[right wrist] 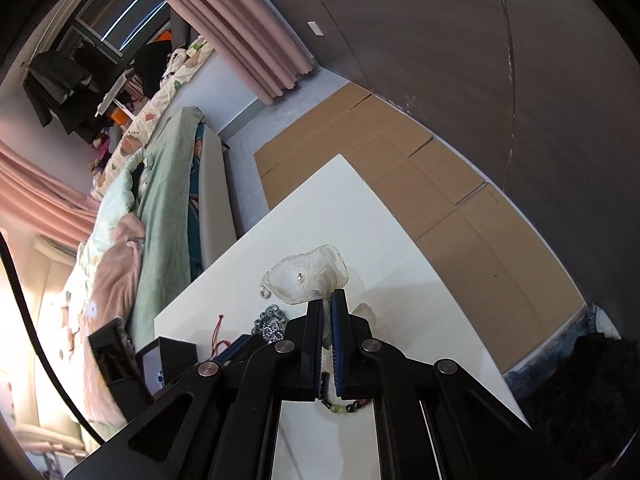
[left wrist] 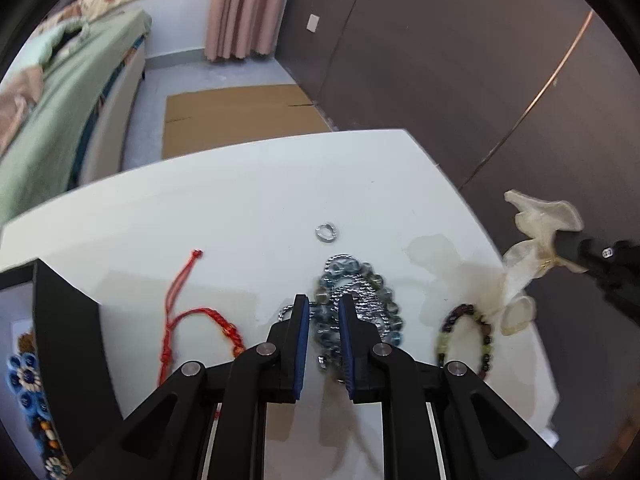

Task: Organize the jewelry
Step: 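Carry the grey bead bracelet into the black box and open the left gripper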

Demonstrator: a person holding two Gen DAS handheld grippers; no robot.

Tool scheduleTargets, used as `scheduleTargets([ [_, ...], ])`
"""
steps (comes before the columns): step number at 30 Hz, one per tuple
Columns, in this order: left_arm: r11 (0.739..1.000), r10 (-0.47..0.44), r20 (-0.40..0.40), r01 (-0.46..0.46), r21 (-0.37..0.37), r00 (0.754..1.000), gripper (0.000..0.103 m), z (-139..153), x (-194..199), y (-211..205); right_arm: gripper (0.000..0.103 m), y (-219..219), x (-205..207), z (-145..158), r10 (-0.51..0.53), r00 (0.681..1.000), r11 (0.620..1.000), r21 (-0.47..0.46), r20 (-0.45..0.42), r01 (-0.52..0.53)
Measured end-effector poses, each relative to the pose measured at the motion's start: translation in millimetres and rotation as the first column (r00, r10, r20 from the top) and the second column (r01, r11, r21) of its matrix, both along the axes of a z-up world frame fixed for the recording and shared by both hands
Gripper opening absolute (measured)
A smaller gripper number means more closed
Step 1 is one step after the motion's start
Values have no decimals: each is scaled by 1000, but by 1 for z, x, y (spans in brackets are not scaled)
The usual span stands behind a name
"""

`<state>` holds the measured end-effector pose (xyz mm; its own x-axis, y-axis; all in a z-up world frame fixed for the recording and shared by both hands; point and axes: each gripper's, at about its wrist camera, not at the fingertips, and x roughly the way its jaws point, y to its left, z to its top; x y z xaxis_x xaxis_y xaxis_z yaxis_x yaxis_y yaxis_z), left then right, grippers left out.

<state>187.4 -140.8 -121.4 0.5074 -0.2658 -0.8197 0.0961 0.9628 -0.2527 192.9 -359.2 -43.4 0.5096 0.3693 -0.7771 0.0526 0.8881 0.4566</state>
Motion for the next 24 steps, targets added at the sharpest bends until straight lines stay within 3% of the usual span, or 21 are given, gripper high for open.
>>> scheduleTargets([
  [4,997,-39,10,38,60,999,16,-1,-2,-7,6,3,0,0,6,1000,1000,-3,1,-6],
  [9,996,-64,-13,65,63,998,10,-2,1,-2,6,7,0,-3,14,1000,1000,-5,-5,-14],
  [12,999,-51,-23,52,13,998,10,1,2,6,6,11,-2,-3,22,1000,1000,-5,-4,-22],
  [20,989,-65,67,73,-125,996,10,42,-18,14,6,19,-6,0,27,1000,999,28,15,-28],
  [24,984,-65,108,82,-160,992,9,62,-29,18,6,26,-11,1,42,999,998,41,30,-44],
])
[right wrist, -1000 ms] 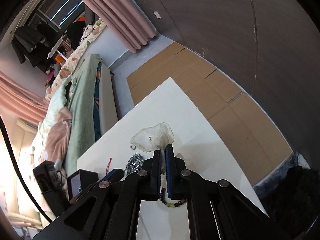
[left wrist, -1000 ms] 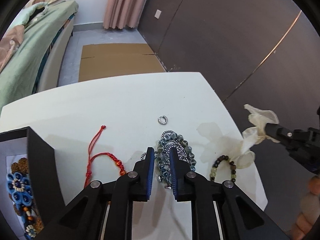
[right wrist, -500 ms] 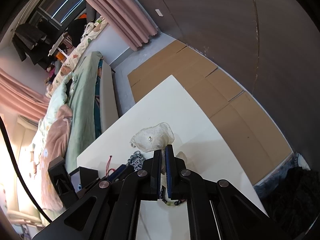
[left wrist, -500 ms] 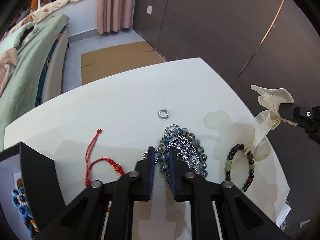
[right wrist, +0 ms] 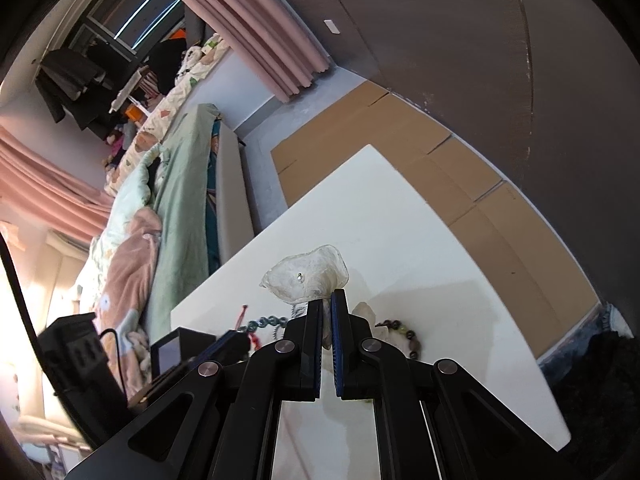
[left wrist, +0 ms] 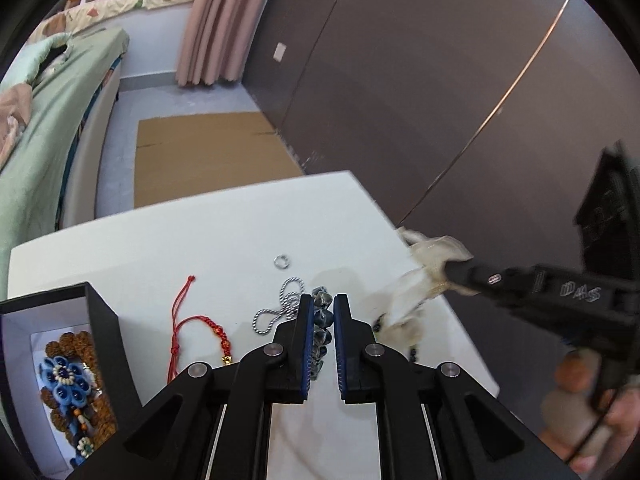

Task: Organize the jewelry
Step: 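Carry the grey bead bracelet into the black box and open the left gripper, then grasp the white cloth pouch on the table with the right gripper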

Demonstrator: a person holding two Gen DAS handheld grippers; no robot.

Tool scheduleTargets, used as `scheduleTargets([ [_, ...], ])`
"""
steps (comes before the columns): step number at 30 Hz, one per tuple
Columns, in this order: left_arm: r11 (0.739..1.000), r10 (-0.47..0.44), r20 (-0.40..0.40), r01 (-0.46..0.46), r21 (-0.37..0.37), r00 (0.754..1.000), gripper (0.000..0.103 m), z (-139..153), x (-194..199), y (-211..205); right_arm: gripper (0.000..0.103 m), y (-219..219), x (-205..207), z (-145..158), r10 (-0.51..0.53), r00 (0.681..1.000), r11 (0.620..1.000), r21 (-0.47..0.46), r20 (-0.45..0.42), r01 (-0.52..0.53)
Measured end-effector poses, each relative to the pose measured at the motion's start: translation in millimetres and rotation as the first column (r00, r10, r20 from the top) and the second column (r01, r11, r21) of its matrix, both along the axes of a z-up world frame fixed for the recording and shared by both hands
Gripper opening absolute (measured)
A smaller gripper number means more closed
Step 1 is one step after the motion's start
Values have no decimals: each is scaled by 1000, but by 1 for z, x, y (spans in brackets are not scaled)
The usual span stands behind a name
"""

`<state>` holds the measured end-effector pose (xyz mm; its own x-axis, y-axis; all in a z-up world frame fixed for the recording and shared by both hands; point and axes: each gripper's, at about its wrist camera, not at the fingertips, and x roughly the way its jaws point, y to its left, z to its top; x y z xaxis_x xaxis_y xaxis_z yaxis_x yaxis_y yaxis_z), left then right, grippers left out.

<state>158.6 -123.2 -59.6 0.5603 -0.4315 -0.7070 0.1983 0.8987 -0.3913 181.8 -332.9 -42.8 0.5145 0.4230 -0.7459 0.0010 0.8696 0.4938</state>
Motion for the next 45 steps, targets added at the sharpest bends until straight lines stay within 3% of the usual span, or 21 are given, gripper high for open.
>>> scheduleTargets([
  [15,991,123,90,-117,-63,988,10,43,-41,61,6,34,-23,9,77,992,995,51,99,-82],
  [22,977,203,104,-195,-82,974,10,51,-54,100,6,56,-33,16,120,980,987,90,158,-135],
  [27,963,263,115,-253,-96,958,10,57,-62,127,6,75,-34,11,146,977,982,98,154,-162],
  [33,943,311,32,-304,-135,950,11,53,-59,154,6,94,-34,4,164,974,970,152,156,-188],
  [37,922,364,-22,-364,-133,931,13,44,-58,168,6,108,-35,2,177,970,961,184,166,-207],
  [39,919,375,-16,-374,-125,927,37,45,-60,173,6,115,-37,2,183,967,956,196,175,-216],
  [40,916,382,-7,-380,-127,924,77,46,-62,176,6,120,-37,2,188,965,955,196,181,-223],
  [41,913,391,1,-387,-131,920,102,48,-63,179,6,122,-38,2,191,964,956,190,182,-225],
  [45,898,425,37,-416,-146,905,103,55,-74,192,6,131,-38,0,196,970,975,80,146,-209],
])
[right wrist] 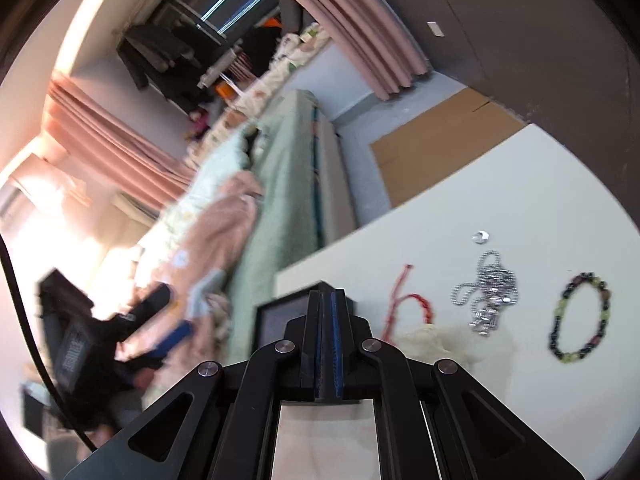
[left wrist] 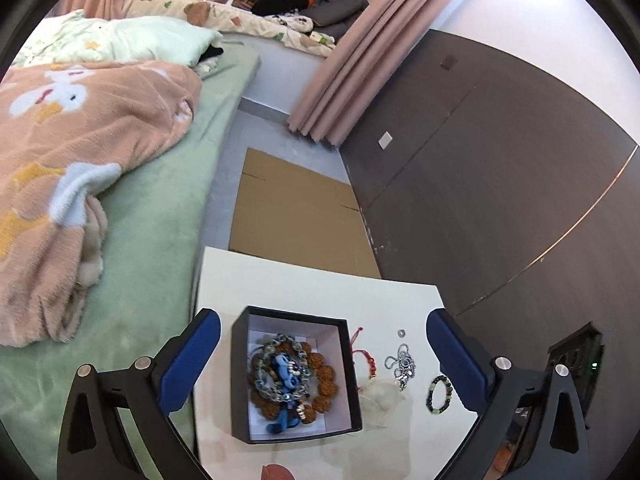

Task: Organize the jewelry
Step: 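Grasp the white cloth pouch on the table with the right gripper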

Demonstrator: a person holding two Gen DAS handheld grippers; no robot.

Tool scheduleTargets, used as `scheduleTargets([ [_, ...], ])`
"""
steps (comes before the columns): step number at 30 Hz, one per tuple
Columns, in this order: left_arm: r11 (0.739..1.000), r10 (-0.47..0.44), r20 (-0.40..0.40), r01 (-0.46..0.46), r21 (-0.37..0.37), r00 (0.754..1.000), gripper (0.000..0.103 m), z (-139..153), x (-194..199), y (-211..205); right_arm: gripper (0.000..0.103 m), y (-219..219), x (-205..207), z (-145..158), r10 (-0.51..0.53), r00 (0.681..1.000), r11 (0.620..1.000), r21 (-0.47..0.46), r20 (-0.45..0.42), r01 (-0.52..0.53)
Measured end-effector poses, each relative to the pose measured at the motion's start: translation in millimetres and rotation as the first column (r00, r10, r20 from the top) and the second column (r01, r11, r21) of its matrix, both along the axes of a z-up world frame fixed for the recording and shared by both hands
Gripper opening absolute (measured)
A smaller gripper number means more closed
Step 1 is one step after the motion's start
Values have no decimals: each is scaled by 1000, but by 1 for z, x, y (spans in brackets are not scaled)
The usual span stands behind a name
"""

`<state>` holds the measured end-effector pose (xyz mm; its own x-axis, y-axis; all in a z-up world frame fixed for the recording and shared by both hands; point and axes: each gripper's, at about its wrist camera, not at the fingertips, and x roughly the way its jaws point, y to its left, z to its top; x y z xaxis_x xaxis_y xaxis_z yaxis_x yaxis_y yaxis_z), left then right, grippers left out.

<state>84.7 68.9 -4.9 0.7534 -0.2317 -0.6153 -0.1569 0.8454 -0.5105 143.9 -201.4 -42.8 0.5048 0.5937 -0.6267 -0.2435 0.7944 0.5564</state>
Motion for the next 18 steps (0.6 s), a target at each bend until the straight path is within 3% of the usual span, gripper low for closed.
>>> scheduleTargets([
  [3,1000,12,0,-12,19,1000,103,2,-4,7,7,2,5,-7,-3,999,993,-121,-41,-2],
  [4,1000,15,2,-15,23,1000,103,3,-5,9,13,1,7,-11,-9,998,988,-155,-57,0],
  [5,1000,18,4,-18,23,1000,103,4,-7,11,20,0,10,-16,-18,997,982,-190,-80,3],
  [7,1000,20,6,-20,16,1000,103,4,-8,14,57,-2,15,-29,-31,992,977,-214,-124,4],
  [15,1000,26,44,-26,15,999,103,10,-16,19,58,5,19,-61,-14,974,947,-315,-228,-60],
  [18,999,21,46,-22,30,999,103,10,-18,17,58,9,20,-69,-29,973,929,-367,-228,-58],
])
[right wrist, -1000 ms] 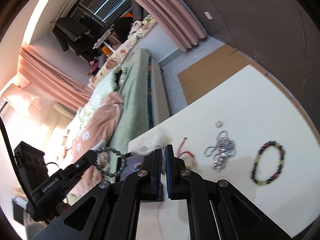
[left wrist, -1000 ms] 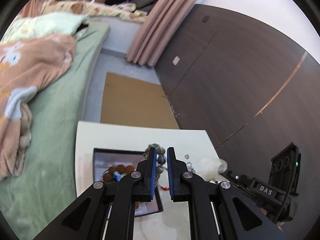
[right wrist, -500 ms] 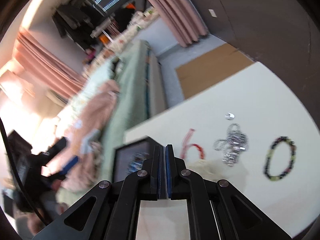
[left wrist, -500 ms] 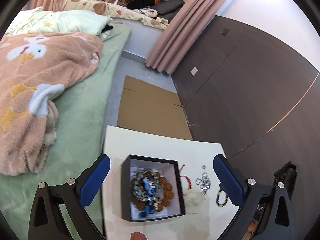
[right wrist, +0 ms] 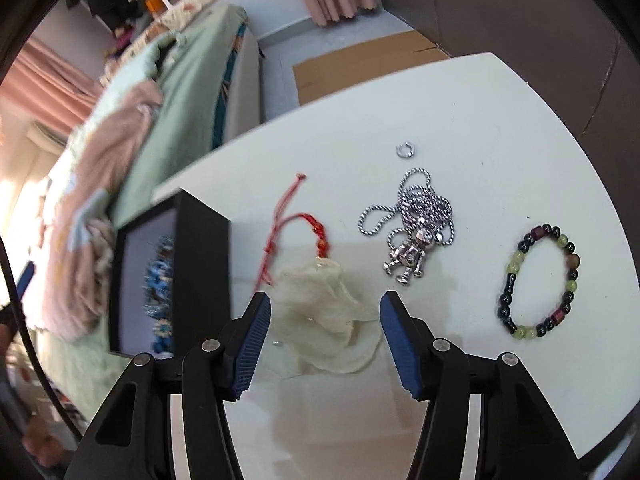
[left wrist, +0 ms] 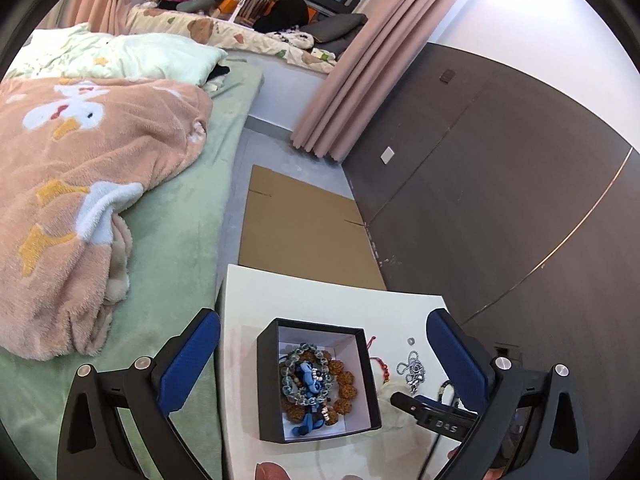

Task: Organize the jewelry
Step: 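Grasp the white cloth pouch on the table with the right gripper, then lower the white pouch into the black box and open the right gripper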

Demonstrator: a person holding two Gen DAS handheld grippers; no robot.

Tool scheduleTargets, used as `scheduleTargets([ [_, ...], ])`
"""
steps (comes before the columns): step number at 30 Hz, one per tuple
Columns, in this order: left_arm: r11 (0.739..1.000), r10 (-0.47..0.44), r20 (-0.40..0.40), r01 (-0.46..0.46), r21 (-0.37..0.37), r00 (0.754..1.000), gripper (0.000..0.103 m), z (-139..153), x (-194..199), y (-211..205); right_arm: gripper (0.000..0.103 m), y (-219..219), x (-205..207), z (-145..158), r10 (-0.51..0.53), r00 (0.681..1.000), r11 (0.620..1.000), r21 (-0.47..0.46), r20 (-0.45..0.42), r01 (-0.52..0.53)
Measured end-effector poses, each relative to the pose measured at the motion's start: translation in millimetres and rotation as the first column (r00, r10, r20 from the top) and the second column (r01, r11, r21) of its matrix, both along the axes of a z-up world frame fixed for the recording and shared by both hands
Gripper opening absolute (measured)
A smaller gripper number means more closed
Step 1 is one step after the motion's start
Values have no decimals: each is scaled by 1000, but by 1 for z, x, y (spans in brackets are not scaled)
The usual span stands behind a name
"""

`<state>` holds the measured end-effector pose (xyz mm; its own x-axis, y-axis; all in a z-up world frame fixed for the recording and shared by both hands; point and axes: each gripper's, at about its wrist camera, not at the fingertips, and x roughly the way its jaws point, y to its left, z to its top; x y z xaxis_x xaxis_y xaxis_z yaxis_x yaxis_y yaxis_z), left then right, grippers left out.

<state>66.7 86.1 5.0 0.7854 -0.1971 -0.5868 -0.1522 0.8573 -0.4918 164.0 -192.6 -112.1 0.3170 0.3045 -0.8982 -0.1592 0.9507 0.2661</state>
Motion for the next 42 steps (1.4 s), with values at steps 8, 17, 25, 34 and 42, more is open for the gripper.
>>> scheduleTargets([
  [8,999,-28,-12,28,43,1000,103,-1,-4,-4,3,-3,1,-1,9,1000,1000,27,13,-9],
  [17,996,6,16,-8,94,1000,103,1,-8,-1,3,-11,-25,61,9,975,955,287,223,-75],
  [25,994,32,24,-34,99,999,103,2,-6,10,3,25,-32,78,73,952,870,448,296,-206],
  [34,996,46,20,-47,80,999,103,1,-5,20,97,60,-19,51,149,977,857,473,151,-203],
  [42,996,2,11,-3,88,1000,103,1,0,8,100,27,-23,64,96,977,894,415,192,-170],
])
